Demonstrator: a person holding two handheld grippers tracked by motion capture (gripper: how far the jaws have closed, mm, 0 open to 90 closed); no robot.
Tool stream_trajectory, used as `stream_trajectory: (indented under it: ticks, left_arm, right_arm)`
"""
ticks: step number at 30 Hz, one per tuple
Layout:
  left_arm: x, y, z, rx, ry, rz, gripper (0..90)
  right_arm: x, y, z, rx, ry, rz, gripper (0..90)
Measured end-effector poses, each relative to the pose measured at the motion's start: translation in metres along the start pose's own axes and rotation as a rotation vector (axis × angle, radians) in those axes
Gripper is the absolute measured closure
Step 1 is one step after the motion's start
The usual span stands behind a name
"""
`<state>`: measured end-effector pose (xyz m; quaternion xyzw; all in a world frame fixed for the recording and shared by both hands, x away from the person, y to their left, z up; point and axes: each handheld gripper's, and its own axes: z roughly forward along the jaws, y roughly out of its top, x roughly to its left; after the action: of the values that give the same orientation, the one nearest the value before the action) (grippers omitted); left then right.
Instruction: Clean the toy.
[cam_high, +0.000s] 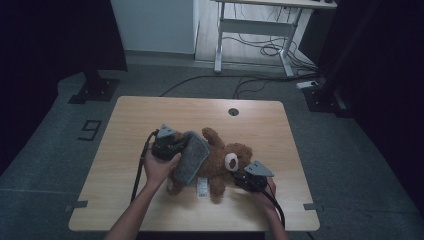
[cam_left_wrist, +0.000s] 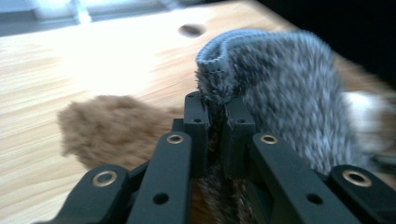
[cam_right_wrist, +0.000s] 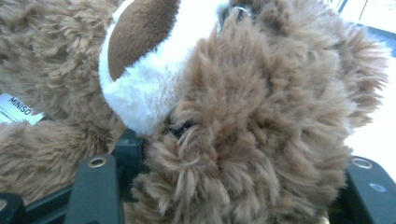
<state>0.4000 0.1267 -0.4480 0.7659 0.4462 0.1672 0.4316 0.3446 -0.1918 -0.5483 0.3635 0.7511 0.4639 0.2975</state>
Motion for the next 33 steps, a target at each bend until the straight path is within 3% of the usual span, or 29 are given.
stream_trajectory:
  ticks: [3, 8, 9, 11, 14, 16, 19, 21, 23, 24, 26, 29, 30, 33]
  left_arm:
    - [0.025, -0.012, 0.008, 0.038, 0.019, -0.101, 81.8]
    - [0.06, -0.036, -0.01, 0.056, 0.089, -0.167, 82.2]
    - [0.068, -0.042, -0.015, 0.056, 0.09, -0.183, 82.2]
    - [0.073, -0.049, -0.026, 0.024, 0.051, -0.194, 82.2]
    - [0.062, -0.05, -0.047, -0.057, -0.04, -0.162, 82.4]
    - [0.042, -0.048, -0.059, -0.111, -0.136, -0.136, 82.5]
    - [0.008, -0.046, -0.062, -0.103, -0.231, -0.044, 82.4]
    - [-0.01, -0.05, -0.055, -0.056, -0.237, 0.02, 82.2]
    - [-0.018, -0.062, -0.04, 0.019, -0.183, 0.063, 82.1]
    - [-0.016, -0.067, -0.035, 0.039, -0.179, 0.049, 82.1]
    - [-0.002, -0.083, -0.023, 0.079, -0.183, -0.035, 82.2]
    - [0.018, -0.097, -0.019, 0.064, -0.226, -0.136, 82.8]
    - [0.022, -0.099, -0.021, 0.059, -0.224, -0.146, 83.0]
    - [0.025, -0.099, -0.026, 0.063, -0.192, -0.126, 83.0]
  right_arm:
    - [0.0, 0.0, 0.0, -0.003, 0.001, 0.005, 36.7]
    - [-0.001, 0.0, 0.001, -0.004, 0.007, 0.005, 36.6]
    - [-0.001, 0.0, 0.001, -0.004, 0.007, 0.005, 36.6]
    - [-0.001, 0.0, 0.001, -0.002, 0.004, 0.004, 36.6]
    - [-0.001, 0.0, 0.001, -0.002, 0.003, 0.005, 36.6]
    - [-0.001, 0.0, 0.001, -0.002, 0.004, 0.006, 36.6]
    - [0.0, 0.0, 0.001, -0.002, 0.0, 0.006, 36.6]
    - [0.0, 0.0, 0.0, 0.0, -0.003, 0.006, 36.5]
    - [0.0, 0.0, 0.0, 0.0, -0.003, 0.005, 36.5]
    - [0.0, 0.0, 0.0, 0.0, -0.003, 0.005, 36.4]
    - [0.0, 0.0, 0.0, 0.0, -0.002, 0.006, 36.4]
    - [0.0, 0.0, 0.0, -0.002, 0.002, 0.003, 36.2]
    - [0.0, 0.0, 0.0, -0.004, 0.002, 0.004, 36.1]
    - [0.0, 0.0, 0.0, -0.003, 0.003, 0.005, 36.1]
